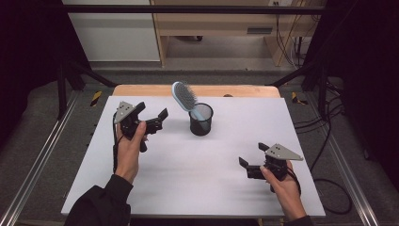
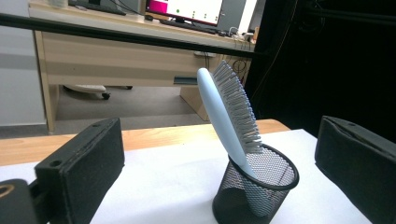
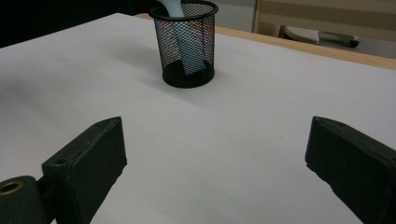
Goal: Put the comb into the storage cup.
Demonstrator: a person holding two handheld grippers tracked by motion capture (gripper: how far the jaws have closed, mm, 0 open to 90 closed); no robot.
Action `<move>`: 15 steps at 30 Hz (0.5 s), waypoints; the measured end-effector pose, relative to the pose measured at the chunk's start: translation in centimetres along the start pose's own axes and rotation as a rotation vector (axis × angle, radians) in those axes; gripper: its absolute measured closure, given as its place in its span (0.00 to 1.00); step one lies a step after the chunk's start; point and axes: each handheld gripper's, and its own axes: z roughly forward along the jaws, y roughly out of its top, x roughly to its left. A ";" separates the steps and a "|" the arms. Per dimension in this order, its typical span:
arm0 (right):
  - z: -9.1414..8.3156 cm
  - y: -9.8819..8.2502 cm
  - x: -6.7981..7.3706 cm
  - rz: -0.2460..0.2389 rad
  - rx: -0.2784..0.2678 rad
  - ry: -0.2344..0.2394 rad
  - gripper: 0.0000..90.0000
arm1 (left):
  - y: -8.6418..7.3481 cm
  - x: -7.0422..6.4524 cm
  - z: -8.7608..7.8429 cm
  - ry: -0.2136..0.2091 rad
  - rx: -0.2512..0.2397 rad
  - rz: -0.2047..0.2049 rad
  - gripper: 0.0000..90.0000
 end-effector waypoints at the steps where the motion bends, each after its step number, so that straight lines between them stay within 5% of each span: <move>1: 0.0 0.0 0.0 -0.001 0.001 0.000 0.06 | 0.0 0.0 0.0 -0.003 0.001 0.001 0.02; 15: 0.0 0.0 0.0 0.005 -0.001 0.004 0.05 | -0.7 1.2 -1.5 0.006 0.019 0.011 0.02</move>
